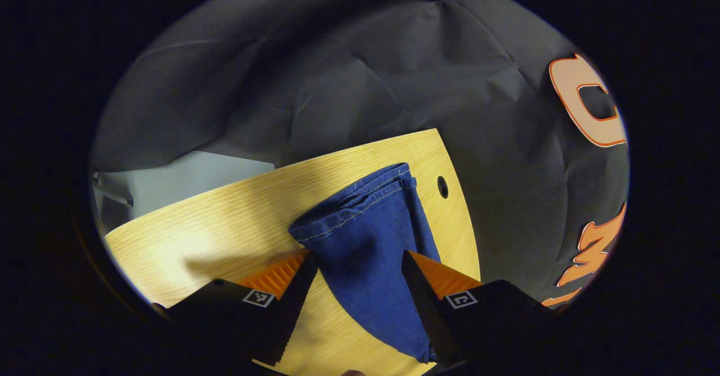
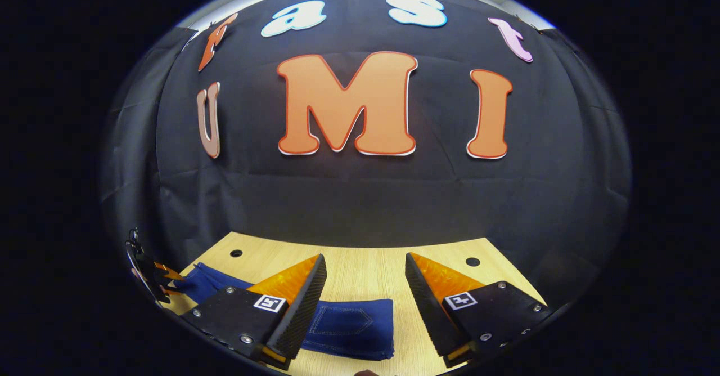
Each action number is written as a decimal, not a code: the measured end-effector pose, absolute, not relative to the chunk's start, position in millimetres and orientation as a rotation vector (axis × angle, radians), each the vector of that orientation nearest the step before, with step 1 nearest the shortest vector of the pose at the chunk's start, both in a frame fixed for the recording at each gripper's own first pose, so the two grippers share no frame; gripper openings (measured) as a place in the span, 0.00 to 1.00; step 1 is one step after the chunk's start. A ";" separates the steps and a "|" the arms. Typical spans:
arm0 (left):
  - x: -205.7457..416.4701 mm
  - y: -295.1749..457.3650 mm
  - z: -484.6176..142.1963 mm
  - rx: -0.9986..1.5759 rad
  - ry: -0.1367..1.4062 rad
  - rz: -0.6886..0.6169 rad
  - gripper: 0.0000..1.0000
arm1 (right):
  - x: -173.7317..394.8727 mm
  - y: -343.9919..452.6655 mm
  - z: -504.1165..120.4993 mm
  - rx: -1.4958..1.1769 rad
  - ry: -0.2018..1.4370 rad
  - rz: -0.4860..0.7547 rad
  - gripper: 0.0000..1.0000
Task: Grasp the waist and the cuffs of the jeans and fold them to make the two legs overlap; first hold the waist and fold one-third of the jeans toward the cuffs, then hold the cuffs and fold the remaining one-third in the same direction to finish folding.
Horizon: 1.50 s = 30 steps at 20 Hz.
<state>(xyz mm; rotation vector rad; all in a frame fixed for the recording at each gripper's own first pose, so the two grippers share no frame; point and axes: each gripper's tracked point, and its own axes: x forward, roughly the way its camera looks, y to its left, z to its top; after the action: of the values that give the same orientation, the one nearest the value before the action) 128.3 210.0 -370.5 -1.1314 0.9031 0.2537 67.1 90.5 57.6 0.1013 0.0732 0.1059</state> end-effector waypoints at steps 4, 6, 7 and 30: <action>143.7 208.2 -370.1 -1.156 0.859 0.202 0.89 | 63.1 83.9 60.0 0.097 0.067 0.083 0.87; 154.4 204.2 -372.7 -1.223 0.835 0.196 0.84 | 57.4 82.9 60.4 0.095 0.071 0.075 0.87; 159.0 204.1 -376.2 -1.257 0.819 0.203 0.82 | 55.0 83.6 59.5 0.093 0.076 0.070 0.87; 167.5 154.8 -199.2 -0.784 0.531 0.017 0.05 | 55.3 60.9 74.8 0.078 0.017 0.110 0.87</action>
<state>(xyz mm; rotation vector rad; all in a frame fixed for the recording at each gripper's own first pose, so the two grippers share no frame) 167.5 154.8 -199.2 -0.7842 0.5307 0.0172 55.3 60.9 74.8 0.0782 0.0166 0.1098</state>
